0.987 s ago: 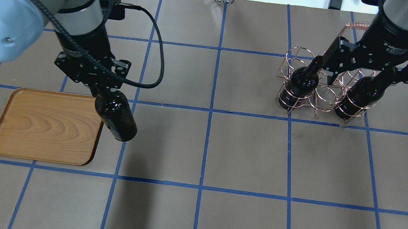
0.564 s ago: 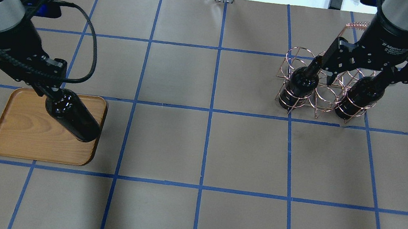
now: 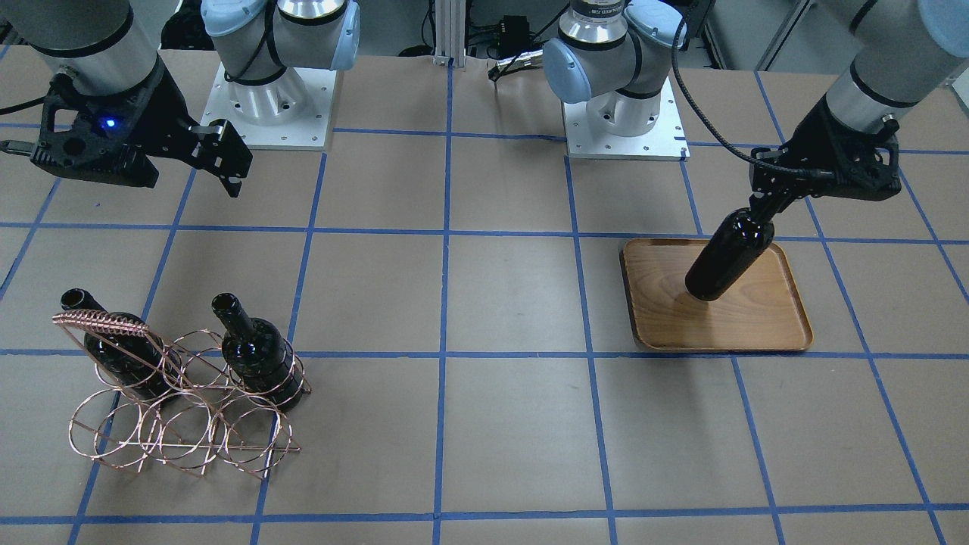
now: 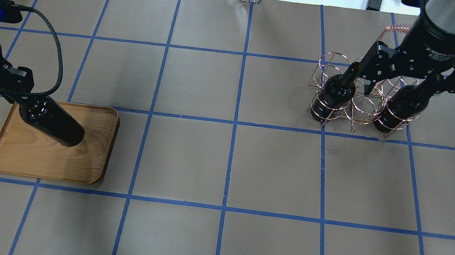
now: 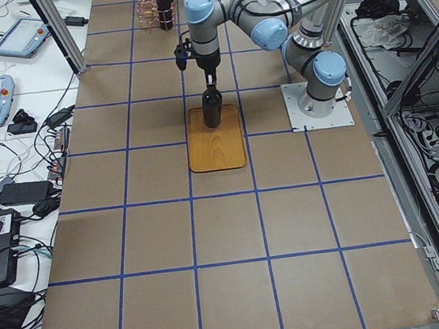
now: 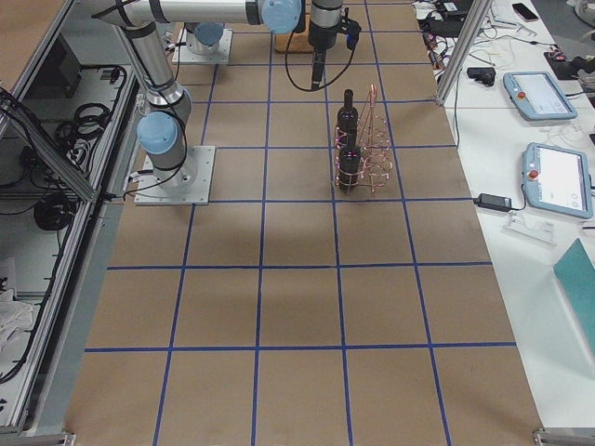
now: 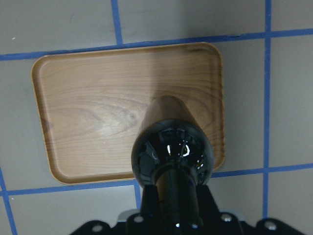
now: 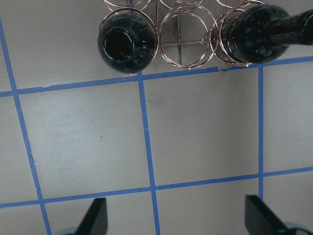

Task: Take wine from basket and place on tray
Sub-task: 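Lay the bottle down on the tray and open the left gripper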

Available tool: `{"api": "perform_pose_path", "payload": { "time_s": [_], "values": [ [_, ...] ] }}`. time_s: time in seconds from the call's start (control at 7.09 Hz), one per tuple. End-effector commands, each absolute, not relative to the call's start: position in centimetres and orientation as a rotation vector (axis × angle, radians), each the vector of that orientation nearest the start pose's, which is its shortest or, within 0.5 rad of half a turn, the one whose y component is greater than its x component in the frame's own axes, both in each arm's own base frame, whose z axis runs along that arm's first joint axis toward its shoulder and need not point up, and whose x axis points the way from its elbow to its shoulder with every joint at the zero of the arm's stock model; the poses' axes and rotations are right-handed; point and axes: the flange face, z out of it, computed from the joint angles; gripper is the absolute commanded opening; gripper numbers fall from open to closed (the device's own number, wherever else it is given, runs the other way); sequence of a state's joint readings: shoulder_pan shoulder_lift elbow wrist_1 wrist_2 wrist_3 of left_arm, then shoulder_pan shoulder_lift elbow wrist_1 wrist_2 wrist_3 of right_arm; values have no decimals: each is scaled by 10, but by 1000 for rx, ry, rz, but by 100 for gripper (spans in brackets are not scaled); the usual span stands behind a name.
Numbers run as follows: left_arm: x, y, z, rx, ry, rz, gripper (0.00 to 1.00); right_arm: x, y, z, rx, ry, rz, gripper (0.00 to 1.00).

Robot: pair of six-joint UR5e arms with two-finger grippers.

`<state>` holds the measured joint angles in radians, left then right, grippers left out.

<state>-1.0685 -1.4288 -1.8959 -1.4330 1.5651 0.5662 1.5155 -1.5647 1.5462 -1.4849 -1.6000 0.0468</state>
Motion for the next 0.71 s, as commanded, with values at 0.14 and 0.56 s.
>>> {"api": "perform_pose_path", "payload": {
  "time_s": [0.14,0.56],
  "values": [
    [111,-428,391,75,3195,27,16,103,-494,489,161,3165,107,100],
    [109,-423,382,65,3190,44,21,103,-494,489,159,3166,107,100]
  ]
}}
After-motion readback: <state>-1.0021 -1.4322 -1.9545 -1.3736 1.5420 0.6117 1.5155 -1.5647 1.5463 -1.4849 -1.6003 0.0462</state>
